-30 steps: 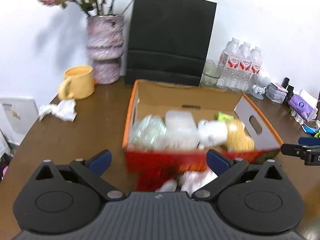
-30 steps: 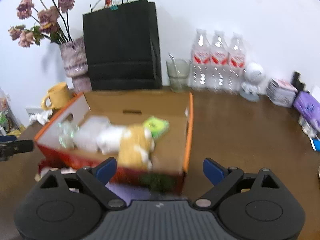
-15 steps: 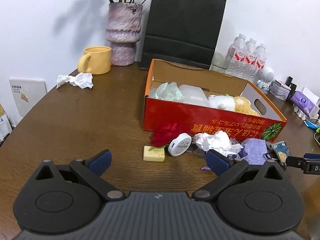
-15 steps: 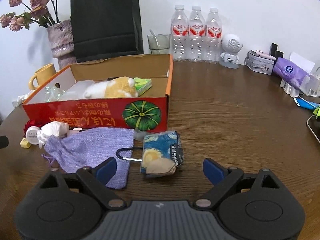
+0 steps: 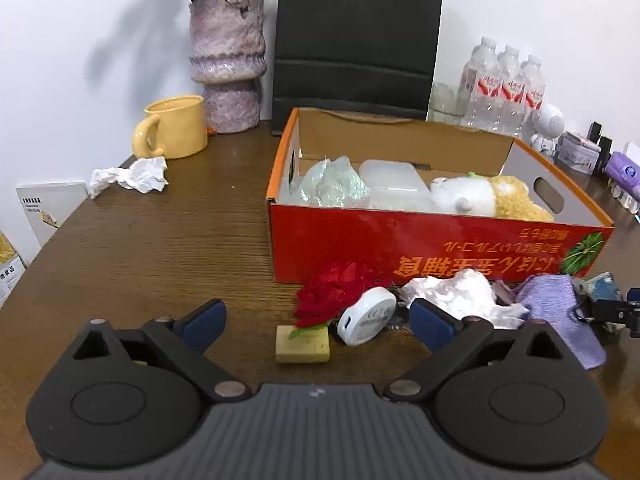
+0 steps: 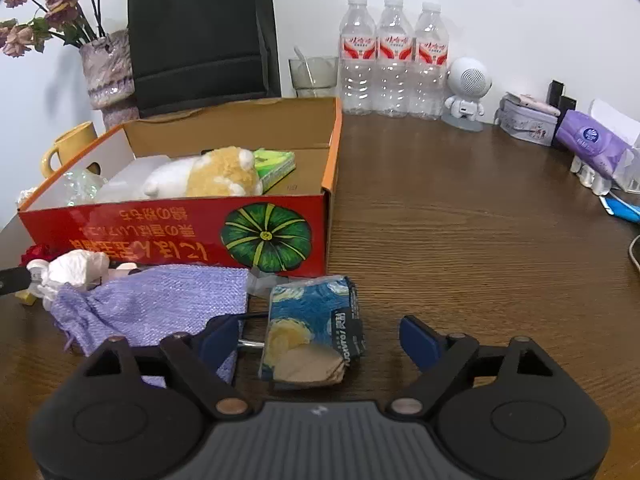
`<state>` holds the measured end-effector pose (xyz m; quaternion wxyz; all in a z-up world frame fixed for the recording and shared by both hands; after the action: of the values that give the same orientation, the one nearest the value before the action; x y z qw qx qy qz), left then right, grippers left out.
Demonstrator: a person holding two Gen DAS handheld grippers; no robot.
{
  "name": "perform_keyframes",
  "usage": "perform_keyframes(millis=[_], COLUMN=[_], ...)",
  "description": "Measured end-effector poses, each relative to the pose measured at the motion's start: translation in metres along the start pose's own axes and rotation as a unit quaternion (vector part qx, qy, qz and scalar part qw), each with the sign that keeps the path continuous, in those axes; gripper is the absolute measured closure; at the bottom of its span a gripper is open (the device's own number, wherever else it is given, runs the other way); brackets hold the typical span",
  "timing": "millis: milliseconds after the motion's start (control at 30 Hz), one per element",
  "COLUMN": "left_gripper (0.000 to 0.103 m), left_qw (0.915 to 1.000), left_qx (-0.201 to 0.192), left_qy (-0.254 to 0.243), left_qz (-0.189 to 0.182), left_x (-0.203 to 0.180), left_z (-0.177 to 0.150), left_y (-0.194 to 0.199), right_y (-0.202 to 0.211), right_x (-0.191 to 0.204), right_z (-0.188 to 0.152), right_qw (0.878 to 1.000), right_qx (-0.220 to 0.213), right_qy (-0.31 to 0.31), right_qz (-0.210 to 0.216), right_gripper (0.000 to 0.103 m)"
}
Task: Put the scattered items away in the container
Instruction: 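Grasp the red rose and white tin with the left gripper while the right grasps the blue snack packet, then drop the rose, tin and snack packet into the box and release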
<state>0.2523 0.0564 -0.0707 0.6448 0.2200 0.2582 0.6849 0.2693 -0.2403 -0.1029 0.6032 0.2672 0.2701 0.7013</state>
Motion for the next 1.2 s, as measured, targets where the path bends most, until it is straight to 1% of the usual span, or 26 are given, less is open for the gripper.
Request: perform_keyframes(millis=[67, 100, 133, 167, 200, 233, 267, 333, 433, 567, 733, 833, 967, 1067, 1200], left_gripper=[0.009, 0.023, 0.041, 0.048, 0.052, 0.055, 0.056, 0.059, 0.06, 0.061, 0.061, 0.061, 0.061, 0.061, 0.061], left_qw=[1.0, 0.9998, 0.9996, 0.9993, 0.9991, 0.9989, 0.9988, 0.9989, 0.9992, 0.999, 0.9985, 0.9975, 0.9963, 0.9946, 0.993], left_qx=[0.007, 0.011, 0.017, 0.022, 0.024, 0.023, 0.021, 0.013, 0.0, -0.011, -0.023, -0.035, -0.06, -0.076, -0.089], left_qy=[-0.001, -0.003, -0.006, -0.008, -0.01, -0.015, -0.021, -0.024, -0.013, -0.002, -0.002, 0.003, -0.001, -0.004, -0.017], left_qz=[-0.007, -0.014, -0.021, -0.03, -0.035, -0.037, -0.038, -0.037, -0.038, -0.043, -0.049, -0.062, -0.062, -0.071, -0.076], left_x=[-0.001, -0.001, -0.003, -0.003, -0.003, -0.004, -0.004, -0.003, 0.001, 0.006, 0.004, 0.003, -0.001, -0.004, -0.011], left_z=[0.0, -0.001, -0.001, -0.001, -0.001, -0.001, -0.001, -0.001, -0.001, -0.002, -0.004, -0.004, 0.004, 0.013, 0.038], left_y=[-0.01, -0.014, -0.018, -0.021, -0.023, -0.023, -0.023, -0.02, -0.011, 0.0, 0.019, 0.036, 0.06, 0.077, 0.079], right_y=[-0.005, -0.005, -0.006, -0.004, -0.003, -0.001, 0.002, 0.007, 0.014, 0.022, 0.032, 0.042, 0.06, 0.074, 0.081], right_x=[0.0, -0.001, -0.002, -0.002, -0.002, -0.002, -0.003, -0.004, -0.004, -0.005, -0.007, -0.005, 0.0, 0.004, 0.011], right_z=[0.0, 0.0, 0.001, 0.002, 0.004, 0.005, 0.006, 0.008, 0.008, 0.009, 0.007, 0.008, 0.012, 0.019, 0.043], right_qw=[1.0, 1.0, 1.0, 1.0, 1.0, 1.0, 1.0, 0.999, 0.999, 0.998, 0.997, 0.996, 0.994, 0.993, 0.991], right_qx=[0.004, 0.003, 0.004, -0.005, -0.01, -0.014, -0.018, -0.028, -0.038, -0.049, -0.059, -0.066, -0.084, -0.097, -0.114], right_qy=[-0.003, -0.008, -0.005, 0.0, 0.0, -0.002, -0.006, -0.007, -0.008, -0.01, -0.026, -0.025, -0.025, -0.021, -0.015], right_qz=[0.007, 0.015, 0.014, 0.01, 0.015, 0.021, 0.024, 0.028, 0.035, 0.041, 0.043, 0.048, 0.057, 0.068, 0.075], right_gripper=[0.033, 0.054, 0.06, 0.066, 0.081, 0.086, 0.088, 0.091, 0.093, 0.094, 0.094, 0.094, 0.094, 0.094, 0.094])
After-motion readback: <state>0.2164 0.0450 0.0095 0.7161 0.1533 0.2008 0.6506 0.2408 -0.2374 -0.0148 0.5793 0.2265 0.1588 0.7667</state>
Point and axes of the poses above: each gripper's, at about its wrist camera, not at the fingertips, and y roughly against the way its jaws point, x to its left, z to its top, the point moved 7 cm from there along -y, roughly the way its jaws point
